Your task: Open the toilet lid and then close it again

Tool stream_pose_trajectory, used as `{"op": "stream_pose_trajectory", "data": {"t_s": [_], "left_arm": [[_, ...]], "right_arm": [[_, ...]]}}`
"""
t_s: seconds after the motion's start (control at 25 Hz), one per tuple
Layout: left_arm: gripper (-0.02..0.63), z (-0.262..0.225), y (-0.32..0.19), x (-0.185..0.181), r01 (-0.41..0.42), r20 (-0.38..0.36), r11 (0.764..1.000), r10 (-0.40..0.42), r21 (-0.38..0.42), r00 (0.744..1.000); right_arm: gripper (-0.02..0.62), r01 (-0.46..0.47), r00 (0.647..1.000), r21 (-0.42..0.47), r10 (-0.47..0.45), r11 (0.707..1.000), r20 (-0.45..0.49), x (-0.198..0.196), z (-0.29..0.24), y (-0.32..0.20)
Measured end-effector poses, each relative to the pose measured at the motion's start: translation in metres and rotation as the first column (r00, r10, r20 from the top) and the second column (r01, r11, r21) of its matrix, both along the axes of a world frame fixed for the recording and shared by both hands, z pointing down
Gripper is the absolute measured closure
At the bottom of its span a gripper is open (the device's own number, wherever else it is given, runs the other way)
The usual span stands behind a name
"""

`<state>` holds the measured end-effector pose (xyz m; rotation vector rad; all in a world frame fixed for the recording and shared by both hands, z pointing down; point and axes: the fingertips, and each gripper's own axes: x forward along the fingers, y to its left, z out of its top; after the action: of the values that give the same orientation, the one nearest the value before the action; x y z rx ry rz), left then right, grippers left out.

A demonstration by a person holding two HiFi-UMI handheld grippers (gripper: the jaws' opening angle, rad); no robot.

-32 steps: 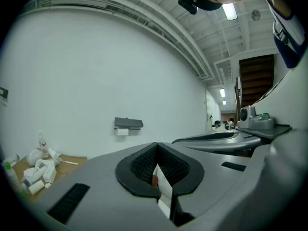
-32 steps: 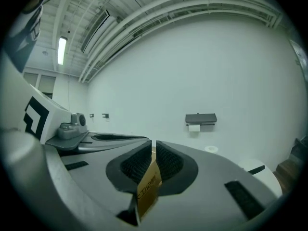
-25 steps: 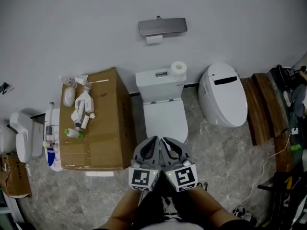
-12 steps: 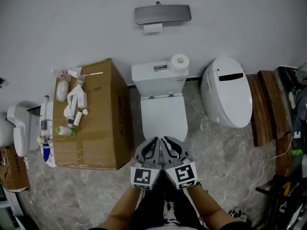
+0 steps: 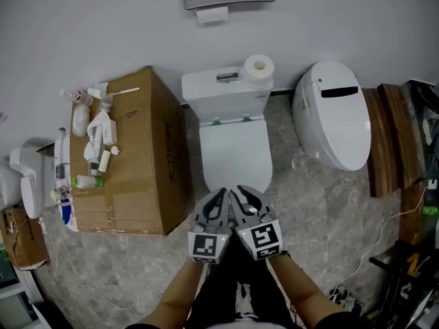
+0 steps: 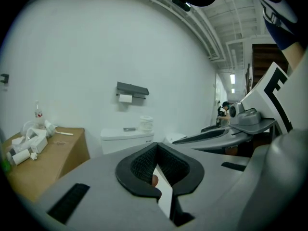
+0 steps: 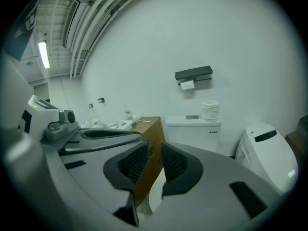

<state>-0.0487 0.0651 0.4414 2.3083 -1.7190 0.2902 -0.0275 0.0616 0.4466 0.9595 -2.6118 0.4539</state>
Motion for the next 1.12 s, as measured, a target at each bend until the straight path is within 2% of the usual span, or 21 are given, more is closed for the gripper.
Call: {"op": "stream_pose_trajectory", "data": {"t_s": [0.12,0.4,0.72,0.96,1.12], "left_arm": [[0.604,0.013,-0.006,0.0,0.007,0.008,1.0,-0.006,-0.013,1.0],[0.604,0.032,-0.014,-0.003,0.035,0.012,0.999,-0.034,-0.016,0.999],[0.604,0.053,-0.011,0.001,0.04,0.009,0.998,-0.039,-0.039,0.999],[0.604,0.078,-0.012,0.011,0.033,0.029,0.997,-0.031,-0.073,0.999],[0.604,0.091,-0.011,0.014,0.027,0.035,0.995,-0.024,-0.091,0.999]], "right_arm": [[0.525,0.001,1.0,-0.043,-0.001,0.999,-0.002,0.003,0.017,-0.004],[0.523,-0.011,1.0,-0.082,0.011,0.997,-0.001,0.013,0.051,-0.014],[0.523,-0.031,0.999,-0.175,0.03,0.984,-0.01,0.022,0.107,-0.016],[0.523,-0.085,0.995,-0.3,0.095,0.95,0.018,0.036,0.14,-0.016],[0.523,-0.084,0.993,-0.341,0.106,0.936,0.049,0.038,0.156,-0.013]]}}
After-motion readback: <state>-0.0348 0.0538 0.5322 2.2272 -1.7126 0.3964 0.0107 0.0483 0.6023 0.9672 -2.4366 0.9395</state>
